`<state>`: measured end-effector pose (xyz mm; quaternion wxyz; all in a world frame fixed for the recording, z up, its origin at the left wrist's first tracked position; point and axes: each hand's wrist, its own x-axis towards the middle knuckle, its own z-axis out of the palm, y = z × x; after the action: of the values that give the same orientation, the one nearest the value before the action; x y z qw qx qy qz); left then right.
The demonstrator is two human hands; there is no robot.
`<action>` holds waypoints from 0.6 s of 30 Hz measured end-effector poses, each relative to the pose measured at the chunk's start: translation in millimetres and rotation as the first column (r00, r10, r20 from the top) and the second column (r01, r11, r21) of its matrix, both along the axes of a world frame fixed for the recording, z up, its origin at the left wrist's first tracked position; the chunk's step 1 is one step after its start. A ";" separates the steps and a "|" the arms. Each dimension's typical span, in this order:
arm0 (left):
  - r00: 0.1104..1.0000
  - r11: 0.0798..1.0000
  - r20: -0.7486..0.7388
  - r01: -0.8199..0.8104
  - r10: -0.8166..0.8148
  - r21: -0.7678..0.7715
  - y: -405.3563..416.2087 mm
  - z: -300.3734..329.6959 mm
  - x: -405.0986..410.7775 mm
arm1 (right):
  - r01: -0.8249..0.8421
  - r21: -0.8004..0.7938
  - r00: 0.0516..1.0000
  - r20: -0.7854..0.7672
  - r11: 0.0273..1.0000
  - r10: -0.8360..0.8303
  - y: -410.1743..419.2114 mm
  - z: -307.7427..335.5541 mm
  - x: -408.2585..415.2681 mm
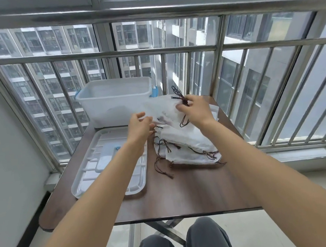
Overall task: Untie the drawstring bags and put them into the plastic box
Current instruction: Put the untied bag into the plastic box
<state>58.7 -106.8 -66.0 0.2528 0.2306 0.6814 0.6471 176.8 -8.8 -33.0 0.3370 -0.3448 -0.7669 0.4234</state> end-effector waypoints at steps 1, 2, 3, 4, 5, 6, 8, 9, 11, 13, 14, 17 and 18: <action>1.000 0.999 0.014 0.016 -0.015 -0.050 3.1 -1.5 -1.4 | -0.010 -0.066 0.998 -0.055 0.998 0.006 0.2 8.3 0.7; 0.999 0.996 0.037 0.032 -0.029 -0.087 5.7 -1.0 -1.1 | -0.023 -0.124 0.995 -0.100 0.992 0.011 0.4 16.4 0.5; 0.996 0.993 0.078 0.046 -0.038 -0.106 7.4 0.7 1.0 | -0.036 -0.186 0.990 -0.143 0.982 0.010 0.9 23.0 -0.5; 0.988 0.992 0.147 0.070 -0.053 -0.109 7.7 4.3 3.5 | -0.055 -0.255 0.980 -0.197 0.965 0.004 1.0 29.7 -1.9; 0.969 0.987 0.230 0.118 -0.092 -0.105 7.8 6.2 4.0 | -0.080 -0.327 0.969 -0.248 0.942 -0.003 2.1 34.3 -3.8; 0.944 0.979 0.294 0.182 -0.147 -0.095 8.2 5.6 2.6 | -0.114 -0.396 0.953 -0.303 0.911 -0.012 3.3 38.1 -5.8; 0.893 0.958 0.382 0.280 -0.236 -0.063 9.4 0.1 -5.4 | -0.183 -0.502 0.921 -0.389 0.845 -0.032 4.3 43.3 -9.4; 0.867 0.958 0.428 0.286 -0.255 -0.008 9.1 -1.6 -8.7 | -0.212 -0.541 0.906 -0.422 0.814 -0.044 4.5 45.2 -10.4; 0.817 0.964 0.512 0.231 -0.266 0.132 8.0 -3.3 -16.3 | -0.273 -0.604 0.876 -0.478 0.749 -0.066 4.1 48.6 -13.1; 0.758 0.947 0.577 0.177 -0.305 0.268 5.1 0.0 -21.9 | -0.341 -0.644 0.847 -0.526 0.685 -0.073 4.3 50.8 -15.2; 0.744 0.938 0.586 0.161 -0.320 0.308 3.1 2.1 -23.8 | -0.360 -0.654 0.840 -0.538 0.666 -0.074 4.7 51.2 -16.5; 0.783 0.922 0.564 0.032 -0.263 0.386 1.7 8.5 -37.0 | -0.307 -0.635 0.844 -0.526 0.709 -0.106 9.1 49.0 -25.0; 0.804 0.912 0.552 -0.029 -0.221 0.408 0.8 11.2 -44.6 | -0.279 -0.616 0.843 -0.525 0.737 -0.119 11.6 47.7 -30.7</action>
<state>14.1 -106.0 -54.8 0.4316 0.1007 0.4110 0.7966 146.1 2.8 14.7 0.3689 -0.2766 -0.4524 0.7634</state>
